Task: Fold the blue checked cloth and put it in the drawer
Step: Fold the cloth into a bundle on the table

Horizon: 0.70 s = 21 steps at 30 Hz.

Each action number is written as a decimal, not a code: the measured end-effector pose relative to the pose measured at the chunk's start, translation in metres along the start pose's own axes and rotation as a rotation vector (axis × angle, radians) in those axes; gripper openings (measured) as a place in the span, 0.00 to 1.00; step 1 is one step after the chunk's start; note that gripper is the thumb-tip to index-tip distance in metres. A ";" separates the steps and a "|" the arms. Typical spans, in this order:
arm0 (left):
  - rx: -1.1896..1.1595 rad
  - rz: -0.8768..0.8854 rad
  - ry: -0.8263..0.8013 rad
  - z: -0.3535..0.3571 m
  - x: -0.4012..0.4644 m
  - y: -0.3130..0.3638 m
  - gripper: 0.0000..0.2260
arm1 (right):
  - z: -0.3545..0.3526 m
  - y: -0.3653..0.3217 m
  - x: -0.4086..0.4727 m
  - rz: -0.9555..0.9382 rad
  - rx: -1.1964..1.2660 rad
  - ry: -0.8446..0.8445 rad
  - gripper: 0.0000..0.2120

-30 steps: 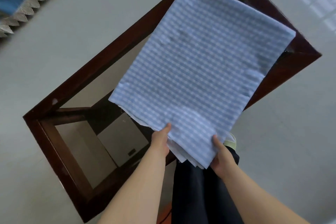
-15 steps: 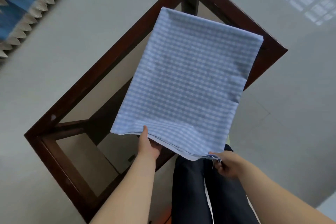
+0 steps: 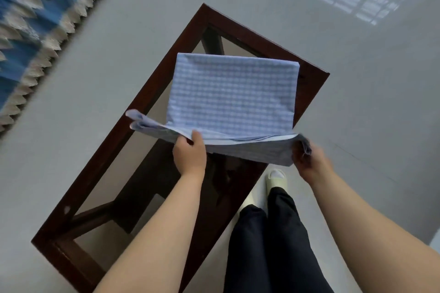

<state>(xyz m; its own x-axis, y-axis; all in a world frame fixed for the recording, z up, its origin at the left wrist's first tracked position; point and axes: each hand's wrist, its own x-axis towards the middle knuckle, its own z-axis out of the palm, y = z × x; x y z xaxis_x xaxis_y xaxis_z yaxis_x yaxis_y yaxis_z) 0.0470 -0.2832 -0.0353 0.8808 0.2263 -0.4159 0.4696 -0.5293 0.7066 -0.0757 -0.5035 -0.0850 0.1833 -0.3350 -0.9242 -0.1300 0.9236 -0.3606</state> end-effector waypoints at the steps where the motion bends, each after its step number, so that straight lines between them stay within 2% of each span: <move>1: 0.046 0.052 -0.029 0.007 0.012 0.019 0.08 | 0.010 -0.011 0.003 -0.016 0.024 -0.018 0.10; 5: 0.094 0.103 -0.085 0.041 0.069 0.079 0.09 | 0.055 -0.053 0.024 -0.053 0.104 -0.151 0.09; 9: 0.218 0.094 -0.050 0.069 0.118 0.109 0.10 | 0.101 -0.083 0.063 -0.094 0.034 -0.254 0.08; 11: 0.240 0.145 -0.102 0.083 0.140 0.120 0.12 | 0.121 -0.094 0.084 -0.100 0.028 -0.275 0.10; 12: 0.205 0.172 -0.186 0.091 0.151 0.121 0.13 | 0.127 -0.097 0.095 -0.100 0.000 -0.294 0.13; 14: 0.163 0.148 -0.363 0.105 0.174 0.110 0.18 | 0.134 -0.103 0.116 -0.090 -0.139 -0.357 0.27; 16: 0.353 0.047 -0.387 0.110 0.188 0.079 0.29 | 0.135 -0.104 0.131 -0.085 -0.325 -0.384 0.42; 17: 0.475 -0.014 -0.354 0.110 0.192 0.059 0.31 | 0.134 -0.102 0.135 -0.100 -0.425 -0.378 0.45; 19: 0.633 -0.129 -0.297 0.105 0.188 0.018 0.31 | 0.126 -0.089 0.144 -0.203 -0.603 -0.287 0.46; 21: 0.613 -0.283 -0.225 0.099 0.173 -0.012 0.32 | 0.111 -0.069 0.153 -0.363 -0.761 -0.034 0.40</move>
<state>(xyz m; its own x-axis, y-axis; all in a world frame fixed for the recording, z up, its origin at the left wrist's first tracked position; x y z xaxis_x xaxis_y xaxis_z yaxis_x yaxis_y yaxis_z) 0.1880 -0.3188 -0.1728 0.6652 0.2835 -0.6908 0.5018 -0.8548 0.1324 0.0697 -0.5974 -0.1871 0.3679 -0.5697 -0.7349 -0.6763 0.3785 -0.6320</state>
